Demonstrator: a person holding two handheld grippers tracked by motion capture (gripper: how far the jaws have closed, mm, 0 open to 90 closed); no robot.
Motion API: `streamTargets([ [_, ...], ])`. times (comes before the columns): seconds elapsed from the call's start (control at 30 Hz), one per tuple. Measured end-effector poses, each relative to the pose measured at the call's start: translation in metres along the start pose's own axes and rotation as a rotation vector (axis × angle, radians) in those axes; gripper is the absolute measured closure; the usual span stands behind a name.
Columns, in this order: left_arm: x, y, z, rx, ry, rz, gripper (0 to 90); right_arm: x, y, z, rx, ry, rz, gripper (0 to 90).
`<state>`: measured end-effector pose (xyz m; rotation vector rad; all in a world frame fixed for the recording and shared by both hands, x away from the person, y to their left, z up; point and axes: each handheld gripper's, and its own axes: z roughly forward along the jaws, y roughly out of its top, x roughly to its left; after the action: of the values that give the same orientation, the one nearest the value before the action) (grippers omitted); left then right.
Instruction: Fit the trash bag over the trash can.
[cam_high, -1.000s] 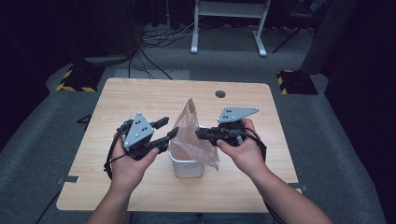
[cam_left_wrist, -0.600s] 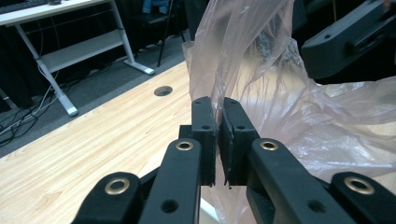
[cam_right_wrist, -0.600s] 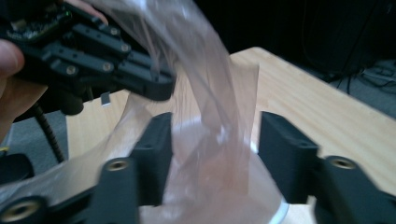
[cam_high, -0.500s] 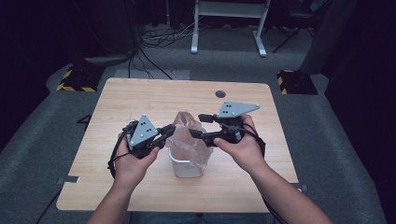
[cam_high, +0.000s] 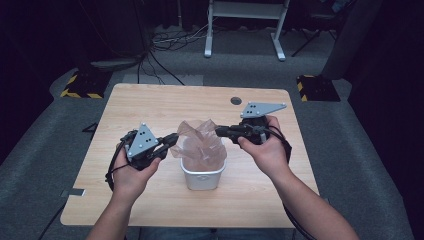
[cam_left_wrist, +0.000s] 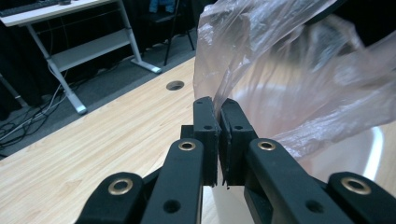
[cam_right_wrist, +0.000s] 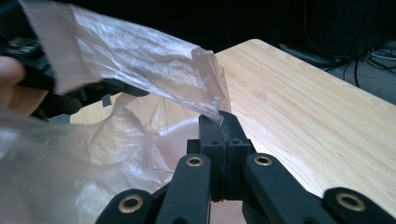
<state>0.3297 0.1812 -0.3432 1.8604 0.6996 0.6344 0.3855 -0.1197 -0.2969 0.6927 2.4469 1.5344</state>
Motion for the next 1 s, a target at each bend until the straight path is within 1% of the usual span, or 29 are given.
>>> streamTargets([
  [0.03, 0.001, 0.0, 0.001, 0.005, 0.004, 0.005, 86.7, 0.0, 0.0, 0.0, 0.0, 0.0, 0.0, 90.0],
  [0.1, 0.006, -0.005, 0.005, 0.046, 0.027, 0.014, 86.3, -0.005, -0.002, 0.001, 0.03, -0.027, 0.002, 90.0],
  [0.13, 0.006, -0.005, 0.005, 0.046, 0.027, 0.014, 85.9, -0.005, -0.002, 0.001, 0.03, -0.027, 0.002, 90.0],
  [0.17, 0.008, -0.007, 0.006, 0.07, 0.031, 0.006, 85.9, -0.009, -0.004, 0.003, 0.045, -0.039, 0.01, 90.0],
  [0.2, 0.011, -0.012, 0.009, 0.106, 0.031, -0.006, 85.9, -0.019, -0.013, 0.008, 0.069, -0.053, 0.03, 90.0],
  [0.23, 0.011, -0.012, 0.009, 0.106, 0.031, -0.006, 85.9, -0.024, -0.017, 0.011, 0.084, -0.061, 0.043, 90.0],
  [0.27, 0.013, -0.015, 0.011, 0.126, 0.03, -0.009, 85.9, -0.024, -0.017, 0.011, 0.084, -0.061, 0.043, 90.0],
  [0.3, 0.015, -0.017, 0.013, 0.141, 0.029, -0.014, 85.8, -0.029, -0.022, 0.014, 0.095, -0.066, 0.054, 90.0],
  [0.33, 0.018, -0.022, 0.018, 0.162, 0.019, -0.031, 85.8, -0.037, -0.03, 0.019, 0.11, -0.067, 0.078, 90.0],
  [0.37, 0.019, -0.023, 0.021, 0.172, 0.014, -0.037, 85.7, -0.04, -0.034, 0.022, 0.117, -0.068, 0.085, 90.0],
  [0.4, 0.019, -0.023, 0.021, 0.172, 0.014, -0.037, 85.7, -0.042, -0.036, 0.025, 0.12, -0.069, 0.087, 90.0],
  [0.43, 0.021, -0.026, 0.026, 0.186, 0.006, -0.044, 85.6, -0.044, -0.038, 0.027, 0.123, -0.075, 0.086, 89.4],
  [0.5, 0.022, -0.028, 0.031, 0.2, -0.003, -0.05, 85.7, -0.046, -0.04, 0.031, 0.126, -0.084, 0.089, 89.2],
  [0.6, 0.023, -0.031, 0.036, 0.215, -0.002, -0.054, 85.8, -0.05, -0.043, 0.035, 0.133, -0.091, 0.097, 89.3],
  [0.67, 0.025, -0.034, 0.039, 0.228, -0.01, -0.063, 85.9, -0.054, -0.047, 0.039, 0.147, -0.097, 0.109, 89.2],
  [0.7, 0.025, -0.036, 0.041, 0.229, -0.014, -0.071, 85.8, -0.059, -0.052, 0.041, 0.151, -0.098, 0.127, 88.7],
  [0.73, 0.026, -0.038, 0.042, 0.235, -0.015, -0.072, 85.8, -0.059, -0.052, 0.041, 0.151, -0.098, 0.127, 88.7],
  [0.77, 0.025, -0.039, 0.045, 0.255, -0.023, -0.072, 85.8, -0.062, -0.056, 0.044, 0.154, -0.099, 0.141, 88.0],
  [0.8, 0.024, -0.039, 0.047, 0.261, -0.024, -0.061, 85.9, -0.063, -0.058, 0.046, 0.159, -0.096, 0.151, 87.7],
  [0.87, 0.023, -0.04, 0.048, 0.27, -0.024, -0.058, 86.0, -0.064, -0.06, 0.048, 0.166, -0.094, 0.154, 87.6],
  [0.9, 0.021, -0.04, 0.049, 0.282, -0.032, -0.052, 86.1, -0.063, -0.064, 0.052, 0.181, -0.085, 0.158, 87.4],
  [0.93, 0.021, -0.042, 0.048, 0.282, -0.038, -0.05, 86.2, -0.062, -0.066, 0.052, 0.185, -0.078, 0.158, 87.3],
  [1.0, 0.021, -0.046, 0.048, 0.278, -0.05, -0.062, 86.4, -0.061, -0.069, 0.052, 0.188, -0.067, 0.16, 87.1],
])
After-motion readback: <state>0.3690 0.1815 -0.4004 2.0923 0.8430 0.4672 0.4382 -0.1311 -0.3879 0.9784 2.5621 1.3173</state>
